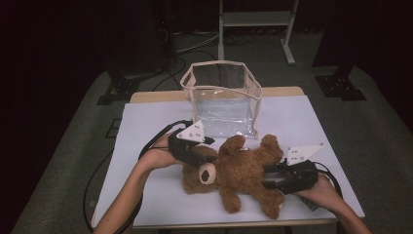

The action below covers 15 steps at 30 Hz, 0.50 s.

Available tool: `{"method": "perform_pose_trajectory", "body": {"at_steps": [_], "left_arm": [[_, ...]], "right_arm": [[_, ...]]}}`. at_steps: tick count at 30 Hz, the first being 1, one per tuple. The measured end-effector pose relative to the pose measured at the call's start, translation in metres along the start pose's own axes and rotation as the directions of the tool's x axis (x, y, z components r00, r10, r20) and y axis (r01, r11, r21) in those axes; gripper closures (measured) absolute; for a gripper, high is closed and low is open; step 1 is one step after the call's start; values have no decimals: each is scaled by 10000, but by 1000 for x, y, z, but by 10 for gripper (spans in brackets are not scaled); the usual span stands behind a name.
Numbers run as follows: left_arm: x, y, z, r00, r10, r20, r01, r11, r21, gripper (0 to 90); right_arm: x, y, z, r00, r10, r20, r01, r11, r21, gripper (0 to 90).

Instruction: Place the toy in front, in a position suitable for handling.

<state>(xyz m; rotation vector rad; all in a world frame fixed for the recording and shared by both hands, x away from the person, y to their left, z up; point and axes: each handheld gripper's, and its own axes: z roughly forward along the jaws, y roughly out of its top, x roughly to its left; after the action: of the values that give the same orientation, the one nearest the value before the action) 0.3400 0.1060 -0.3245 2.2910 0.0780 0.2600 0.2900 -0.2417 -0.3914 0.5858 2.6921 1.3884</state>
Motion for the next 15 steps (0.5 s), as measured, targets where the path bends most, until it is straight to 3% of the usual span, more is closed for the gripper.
{"method": "perform_pose_trajectory", "body": {"at_steps": [7, 15], "left_arm": [[-14, -24, -9, 10000, -88, -2, 88, 9996, -257, 354], [-17, -42, -5, 9999, -133, -104, 130, 9994, -319, 265]], "right_arm": [[-5, 7, 16, 9986, -233, 475, 226, 9996, 141, 418], [-13, 9, 19, 9976, -149, 673, 150, 9999, -12, 413]]}}
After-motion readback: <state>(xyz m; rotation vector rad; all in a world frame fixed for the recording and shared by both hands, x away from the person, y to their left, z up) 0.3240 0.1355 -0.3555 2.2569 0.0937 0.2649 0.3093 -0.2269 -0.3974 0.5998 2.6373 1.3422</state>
